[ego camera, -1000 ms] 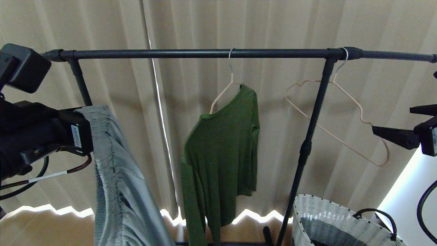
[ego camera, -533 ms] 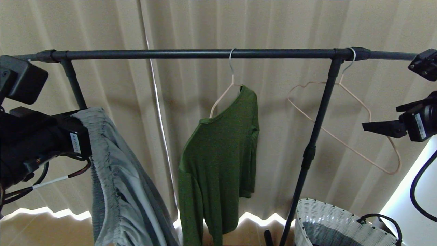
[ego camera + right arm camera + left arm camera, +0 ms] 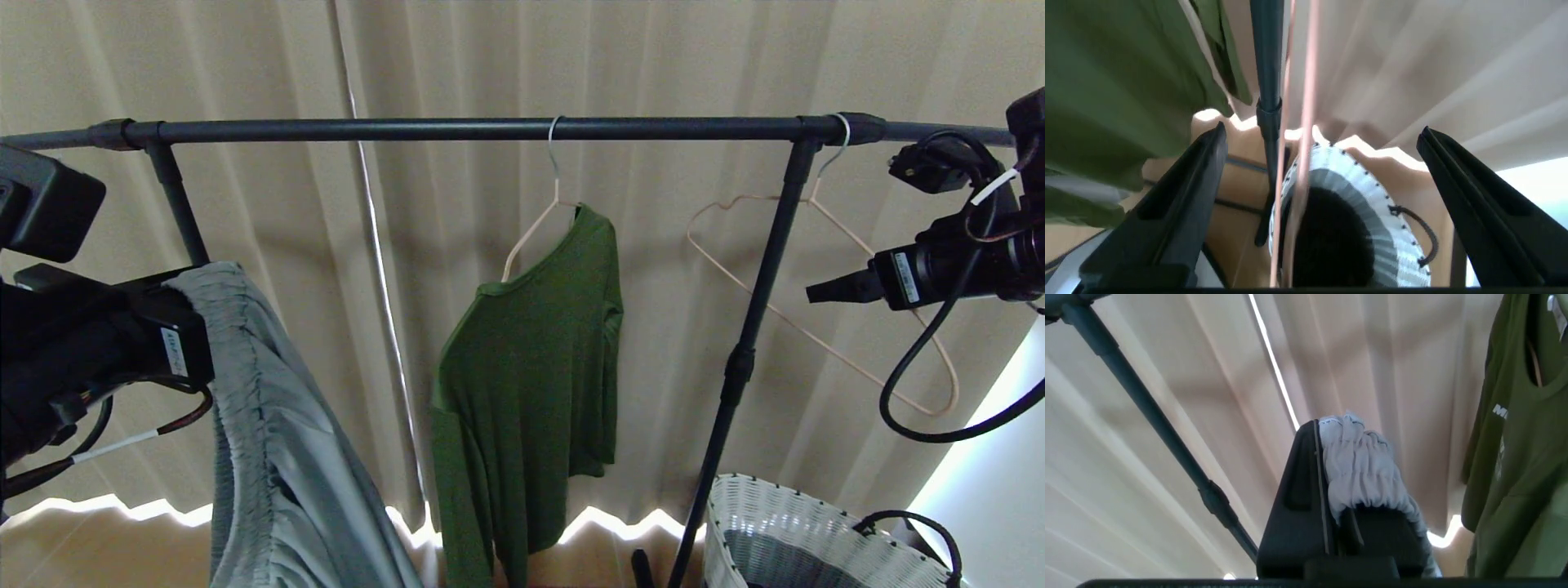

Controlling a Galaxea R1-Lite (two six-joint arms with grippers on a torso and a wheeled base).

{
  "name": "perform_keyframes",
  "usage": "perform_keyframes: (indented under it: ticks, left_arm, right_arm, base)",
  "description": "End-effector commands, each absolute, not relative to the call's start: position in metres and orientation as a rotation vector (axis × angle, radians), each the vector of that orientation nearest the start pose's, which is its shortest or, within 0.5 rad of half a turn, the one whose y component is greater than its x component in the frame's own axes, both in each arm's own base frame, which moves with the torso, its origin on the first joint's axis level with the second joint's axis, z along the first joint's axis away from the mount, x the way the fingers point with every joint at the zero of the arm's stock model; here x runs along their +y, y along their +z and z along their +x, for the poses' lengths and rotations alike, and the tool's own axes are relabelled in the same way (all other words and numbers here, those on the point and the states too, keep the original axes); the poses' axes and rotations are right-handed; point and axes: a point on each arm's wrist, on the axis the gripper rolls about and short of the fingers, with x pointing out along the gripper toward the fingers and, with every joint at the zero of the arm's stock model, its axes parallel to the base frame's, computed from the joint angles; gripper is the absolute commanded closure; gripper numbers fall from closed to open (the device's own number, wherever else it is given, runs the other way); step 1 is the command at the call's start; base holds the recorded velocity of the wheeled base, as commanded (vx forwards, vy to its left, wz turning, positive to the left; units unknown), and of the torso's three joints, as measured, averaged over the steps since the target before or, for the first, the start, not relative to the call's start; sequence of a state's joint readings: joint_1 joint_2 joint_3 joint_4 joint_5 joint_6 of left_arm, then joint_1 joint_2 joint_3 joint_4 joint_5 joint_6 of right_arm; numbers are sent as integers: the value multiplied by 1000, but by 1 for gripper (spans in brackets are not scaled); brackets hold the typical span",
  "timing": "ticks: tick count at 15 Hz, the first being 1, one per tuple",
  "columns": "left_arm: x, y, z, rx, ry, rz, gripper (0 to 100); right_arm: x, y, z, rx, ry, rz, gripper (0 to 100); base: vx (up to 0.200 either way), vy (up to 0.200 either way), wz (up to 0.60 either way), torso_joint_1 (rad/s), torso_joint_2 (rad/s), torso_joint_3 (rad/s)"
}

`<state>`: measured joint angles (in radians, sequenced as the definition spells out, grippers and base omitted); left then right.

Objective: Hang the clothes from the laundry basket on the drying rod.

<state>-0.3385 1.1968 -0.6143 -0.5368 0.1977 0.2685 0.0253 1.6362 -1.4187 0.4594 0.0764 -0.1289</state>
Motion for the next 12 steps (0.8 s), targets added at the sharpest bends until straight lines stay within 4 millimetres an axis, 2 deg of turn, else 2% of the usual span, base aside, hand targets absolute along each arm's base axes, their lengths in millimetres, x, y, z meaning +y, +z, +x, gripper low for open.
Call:
perform_keyframes:
  ticks: [1,5,6,12]
  left_arm:
    - [-56,242,172,25,-146,280,100]
    - [-56,241,172,28,-147,281,100]
    - [-55,242,171,25,-146,280,100]
    - [-55,242,172,24,-143,280,100]
  right_arm:
    - [9,265,294,689,143,-106,0]
    - [10,263,296,695,145,-105,0]
    - [10,264,295,695,145,-105,100]
    - [9,273,285,664,137,-96,100]
  base:
    - [0,0,0,0,0,0]
    - [0,0,0,0,0,0]
    - [0,0,0,0,0,0]
    - [0,0,0,0,0,0]
